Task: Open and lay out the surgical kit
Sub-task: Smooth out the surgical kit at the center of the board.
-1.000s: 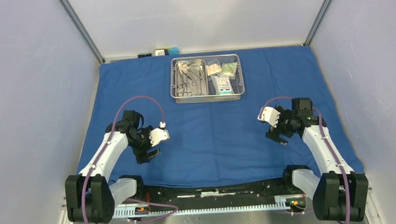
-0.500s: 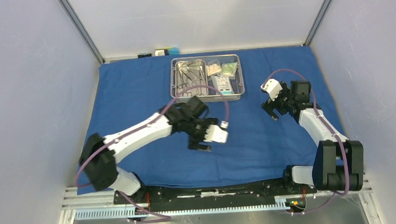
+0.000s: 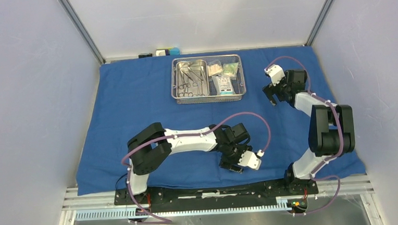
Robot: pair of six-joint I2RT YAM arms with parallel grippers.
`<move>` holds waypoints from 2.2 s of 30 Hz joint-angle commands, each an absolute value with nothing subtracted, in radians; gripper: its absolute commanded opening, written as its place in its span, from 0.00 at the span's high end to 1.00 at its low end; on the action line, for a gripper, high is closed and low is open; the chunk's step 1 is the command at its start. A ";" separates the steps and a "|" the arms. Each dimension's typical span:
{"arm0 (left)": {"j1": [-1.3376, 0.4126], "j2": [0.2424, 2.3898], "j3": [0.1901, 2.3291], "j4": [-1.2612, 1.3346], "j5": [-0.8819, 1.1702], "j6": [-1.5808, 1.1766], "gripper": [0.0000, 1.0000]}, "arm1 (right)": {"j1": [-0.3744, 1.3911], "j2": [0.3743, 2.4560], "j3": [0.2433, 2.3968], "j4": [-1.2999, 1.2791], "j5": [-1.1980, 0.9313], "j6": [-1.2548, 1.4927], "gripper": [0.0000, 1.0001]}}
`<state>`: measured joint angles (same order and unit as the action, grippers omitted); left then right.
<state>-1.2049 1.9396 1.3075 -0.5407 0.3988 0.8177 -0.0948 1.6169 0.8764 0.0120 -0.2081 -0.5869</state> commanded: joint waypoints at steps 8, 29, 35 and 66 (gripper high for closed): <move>-1.313 1.958 1.167 -0.540 0.457 0.808 0.29 | -0.135 1.791 0.992 0.066 -0.091 -0.526 0.01; -1.365 1.971 1.139 -0.585 0.464 0.800 0.29 | -0.194 1.817 1.123 -0.016 -0.151 -0.485 0.01; -1.364 1.968 1.169 -0.572 0.411 0.784 0.29 | -0.175 1.770 1.127 0.051 -0.350 -0.395 0.01; -1.130 1.744 1.239 -0.482 0.232 0.629 0.15 | -0.404 1.884 1.021 0.055 0.202 -0.499 0.05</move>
